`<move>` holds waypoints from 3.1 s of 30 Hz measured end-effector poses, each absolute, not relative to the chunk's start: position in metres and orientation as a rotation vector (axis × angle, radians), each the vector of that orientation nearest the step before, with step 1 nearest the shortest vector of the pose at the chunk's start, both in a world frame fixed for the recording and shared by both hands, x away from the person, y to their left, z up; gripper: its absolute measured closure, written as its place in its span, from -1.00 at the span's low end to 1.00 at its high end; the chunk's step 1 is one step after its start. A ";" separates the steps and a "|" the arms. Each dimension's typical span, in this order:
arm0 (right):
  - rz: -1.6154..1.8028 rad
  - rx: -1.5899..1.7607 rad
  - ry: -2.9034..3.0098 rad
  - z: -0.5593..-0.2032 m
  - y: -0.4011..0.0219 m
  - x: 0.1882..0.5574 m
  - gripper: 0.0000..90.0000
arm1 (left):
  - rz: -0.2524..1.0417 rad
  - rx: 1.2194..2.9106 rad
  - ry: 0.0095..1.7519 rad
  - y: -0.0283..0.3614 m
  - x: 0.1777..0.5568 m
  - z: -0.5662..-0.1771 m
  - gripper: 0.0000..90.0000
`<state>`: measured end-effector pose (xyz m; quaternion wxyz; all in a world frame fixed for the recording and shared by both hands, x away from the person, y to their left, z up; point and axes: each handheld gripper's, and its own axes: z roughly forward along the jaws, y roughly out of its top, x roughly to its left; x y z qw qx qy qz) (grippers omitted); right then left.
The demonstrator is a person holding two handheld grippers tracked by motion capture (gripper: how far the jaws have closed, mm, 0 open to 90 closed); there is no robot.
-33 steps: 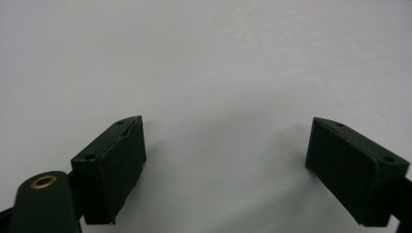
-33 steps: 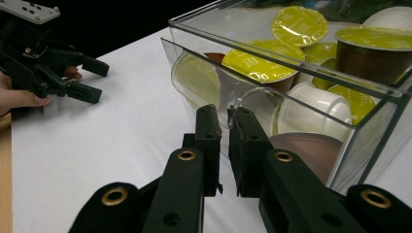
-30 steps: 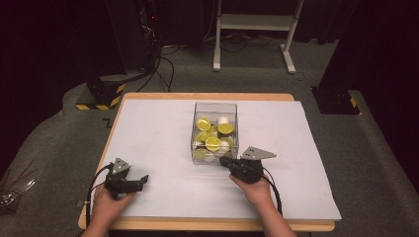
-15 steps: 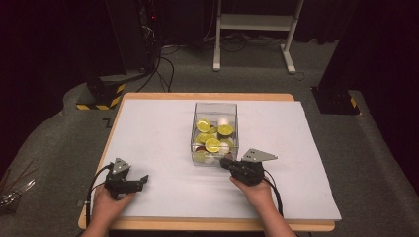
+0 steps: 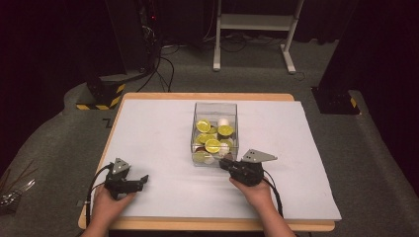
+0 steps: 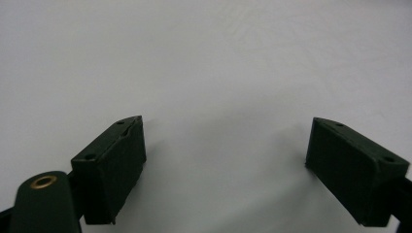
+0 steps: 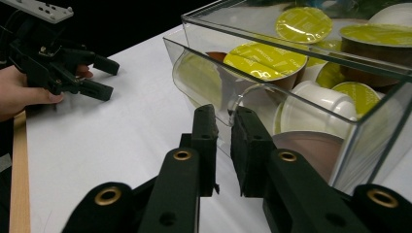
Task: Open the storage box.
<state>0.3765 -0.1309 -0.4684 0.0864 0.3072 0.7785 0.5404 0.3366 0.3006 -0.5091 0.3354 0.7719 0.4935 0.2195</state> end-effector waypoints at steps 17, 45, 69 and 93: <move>1.619 0.893 2.338 -0.467 -0.130 0.380 0.81 | 0.572 2.013 1.288 0.300 0.336 -0.509 -0.68; 1.624 0.868 2.355 -0.467 -0.135 0.356 0.87 | 0.572 2.013 1.288 0.300 0.337 -0.509 -0.68; 1.633 0.846 2.375 -0.467 -0.137 0.334 0.89 | 0.571 2.013 1.289 0.300 0.336 -0.509 -0.68; 1.642 0.800 2.415 -0.468 -0.137 0.307 0.91 | 0.572 2.014 1.288 0.301 0.337 -0.509 -0.68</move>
